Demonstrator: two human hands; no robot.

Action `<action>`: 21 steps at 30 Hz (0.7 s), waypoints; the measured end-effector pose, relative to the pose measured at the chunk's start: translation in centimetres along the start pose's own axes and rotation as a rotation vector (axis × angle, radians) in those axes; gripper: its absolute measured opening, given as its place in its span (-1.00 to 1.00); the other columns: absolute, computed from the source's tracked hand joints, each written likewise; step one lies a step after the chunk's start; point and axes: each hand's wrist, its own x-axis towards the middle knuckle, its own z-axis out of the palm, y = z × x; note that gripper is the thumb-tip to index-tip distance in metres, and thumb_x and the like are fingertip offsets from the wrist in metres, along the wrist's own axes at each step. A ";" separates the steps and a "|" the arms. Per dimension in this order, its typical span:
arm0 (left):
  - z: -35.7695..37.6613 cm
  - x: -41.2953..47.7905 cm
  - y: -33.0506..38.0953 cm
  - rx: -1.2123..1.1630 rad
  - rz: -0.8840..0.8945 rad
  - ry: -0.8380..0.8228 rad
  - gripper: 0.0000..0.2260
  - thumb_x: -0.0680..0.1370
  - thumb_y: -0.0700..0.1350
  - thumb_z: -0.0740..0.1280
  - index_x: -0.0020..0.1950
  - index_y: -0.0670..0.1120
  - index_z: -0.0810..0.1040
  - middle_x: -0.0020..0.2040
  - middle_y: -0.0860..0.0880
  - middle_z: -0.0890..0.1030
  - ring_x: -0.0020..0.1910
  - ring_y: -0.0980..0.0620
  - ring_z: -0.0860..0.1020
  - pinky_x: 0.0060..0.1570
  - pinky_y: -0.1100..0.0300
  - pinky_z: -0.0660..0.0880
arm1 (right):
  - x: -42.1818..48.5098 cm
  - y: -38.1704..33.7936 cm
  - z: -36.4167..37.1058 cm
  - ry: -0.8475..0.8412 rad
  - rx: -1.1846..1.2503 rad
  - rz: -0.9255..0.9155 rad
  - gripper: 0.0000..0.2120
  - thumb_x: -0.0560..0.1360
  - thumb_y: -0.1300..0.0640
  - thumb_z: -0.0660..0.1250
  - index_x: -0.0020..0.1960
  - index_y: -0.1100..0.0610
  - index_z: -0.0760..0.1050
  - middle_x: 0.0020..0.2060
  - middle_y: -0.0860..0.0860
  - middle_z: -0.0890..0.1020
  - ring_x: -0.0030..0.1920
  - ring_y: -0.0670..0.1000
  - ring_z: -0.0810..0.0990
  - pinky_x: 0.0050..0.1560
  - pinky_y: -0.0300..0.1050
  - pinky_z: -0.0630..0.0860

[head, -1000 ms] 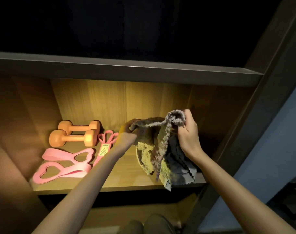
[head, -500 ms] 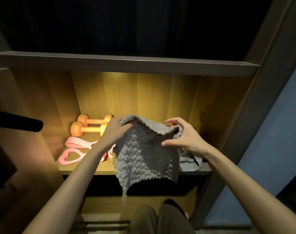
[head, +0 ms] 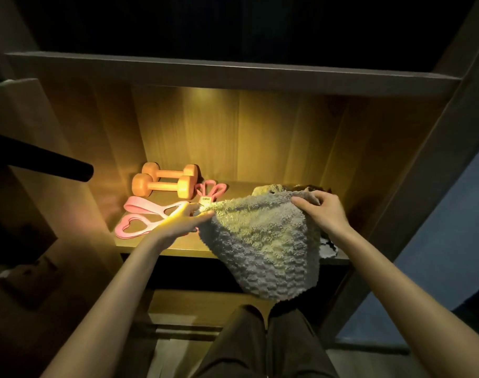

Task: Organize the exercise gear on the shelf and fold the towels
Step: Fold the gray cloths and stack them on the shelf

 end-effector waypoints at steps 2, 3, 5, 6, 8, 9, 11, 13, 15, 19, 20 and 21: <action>-0.1 0.1 -0.5 -0.131 -0.015 0.032 -0.51 0.45 0.13 0.41 0.15 -0.23 0.46 -0.03 -0.12 0.51 -0.09 -0.03 0.49 0.01 -0.05 0.51 | 0.2 0.3 0.0 0.037 0.046 0.057 -0.71 0.36 -0.12 0.50 -0.15 0.10 0.65 -0.21 -0.01 0.69 -0.13 0.02 0.65 -0.07 0.04 0.57; 0.0 0.3 -0.7 -0.237 -0.028 0.078 -0.53 0.43 0.08 0.44 0.17 -0.22 0.49 0.00 -0.10 0.55 -0.09 0.03 0.51 0.00 -0.01 0.53 | 0.4 0.4 0.0 0.055 0.073 0.077 -0.74 0.34 -0.12 0.51 -0.16 0.07 0.66 -0.24 -0.02 0.70 -0.14 0.04 0.67 -0.07 0.05 0.58; 0.3 0.4 -1.0 -0.424 -0.045 0.184 -0.64 0.40 0.00 0.49 0.12 -0.13 0.56 0.04 -0.05 0.63 -0.01 0.05 0.56 -0.04 0.13 0.52 | 0.5 0.5 0.2 0.099 0.117 0.103 -0.78 0.32 -0.10 0.53 -0.25 0.04 0.66 -0.32 -0.05 0.69 -0.20 0.02 0.67 -0.17 0.02 0.58; 0.5 0.5 -1.1 -0.477 -0.047 0.221 -0.69 0.40 -0.02 0.50 0.08 -0.09 0.58 0.01 -0.03 0.66 0.01 0.04 0.58 0.00 0.13 0.52 | 0.4 0.5 0.4 0.128 0.146 0.112 -0.80 0.30 -0.09 0.55 -0.31 0.01 0.64 -0.36 -0.08 0.66 -0.24 -0.04 0.65 -0.25 -0.06 0.54; 1.5 0.5 -1.3 -0.523 -0.035 0.263 -0.75 0.38 -0.04 0.51 0.00 -0.07 0.59 -0.13 0.04 0.70 -0.05 0.04 0.62 -0.07 0.14 0.56 | 0.1 0.5 1.1 0.197 0.180 0.138 -0.82 0.29 -0.07 0.56 -0.33 -0.03 0.61 -0.35 -0.14 0.64 -0.21 -0.09 0.62 -0.21 -0.11 0.54; 2.1 0.4 -1.2 -0.525 -0.031 0.278 -0.77 0.37 -0.04 0.52 -0.05 -0.05 0.58 -0.22 0.09 0.70 -0.12 0.07 0.65 -0.18 0.19 0.56 | -0.2 0.5 1.6 0.228 0.181 0.150 -0.82 0.29 -0.07 0.57 -0.28 -0.02 0.61 -0.29 -0.11 0.65 -0.14 -0.05 0.62 -0.12 -0.05 0.58; 3.4 0.2 -1.0 -0.498 -0.025 0.293 -0.77 0.38 -0.01 0.51 -0.07 -0.04 0.56 -0.29 0.14 0.68 -0.27 0.15 0.66 -0.36 0.28 0.54 | -1.0 0.1 2.5 0.245 0.186 0.144 -0.79 0.30 -0.08 0.55 -0.23 0.03 0.63 -0.23 -0.05 0.68 -0.09 0.00 0.64 0.02 0.06 0.59; 4.6 -0.1 -0.6 -0.475 -0.004 0.276 -0.73 0.42 0.01 0.48 -0.02 -0.14 0.60 -0.26 0.08 0.70 -0.31 0.16 0.65 -0.39 0.31 0.54 | -1.9 -0.4 3.2 0.205 0.215 0.105 -0.78 0.34 -0.07 0.52 -0.23 0.08 0.66 -0.27 0.01 0.69 -0.14 0.02 0.65 0.00 0.05 0.58; 5.9 -0.4 -0.3 -0.478 0.020 0.248 -0.71 0.46 -0.01 0.45 0.00 -0.22 0.61 -0.23 -0.02 0.69 -0.30 0.08 0.64 -0.32 0.28 0.59 | -2.9 -1.0 4.0 0.130 0.230 0.058 -0.76 0.41 -0.04 0.46 -0.21 0.15 0.67 -0.29 0.11 0.68 -0.24 0.08 0.61 -0.10 0.02 0.51; 8.8 -1.1 0.1 -0.478 0.051 0.159 -0.79 0.50 -0.06 0.41 -0.05 -0.20 0.65 -0.21 -0.10 0.69 -0.26 0.01 0.61 -0.18 0.20 0.61 | -4.6 -1.1 5.0 -0.010 0.179 -0.038 -0.70 0.54 0.06 0.33 -0.24 0.24 0.62 -0.36 0.18 0.61 -0.31 0.20 0.50 -0.21 0.01 0.42; 9.4 -1.3 0.2 -0.475 0.047 0.135 -0.79 0.50 -0.05 0.41 -0.02 -0.20 0.65 -0.18 -0.12 0.70 -0.25 0.01 0.63 -0.18 0.23 0.62 | -5.0 -0.9 5.1 -0.030 0.174 -0.043 -0.69 0.56 0.09 0.31 -0.26 0.26 0.60 -0.38 0.17 0.58 -0.33 0.19 0.47 -0.23 0.01 0.39; 10.0 -1.4 0.2 -0.475 0.035 0.115 -0.78 0.50 -0.04 0.41 0.01 -0.19 0.65 -0.15 -0.12 0.70 -0.23 0.01 0.64 -0.17 0.23 0.61 | -5.3 -0.7 5.1 -0.034 0.167 -0.046 -0.70 0.56 0.10 0.31 -0.27 0.23 0.59 -0.40 0.09 0.57 -0.35 0.09 0.47 -0.22 -0.02 0.37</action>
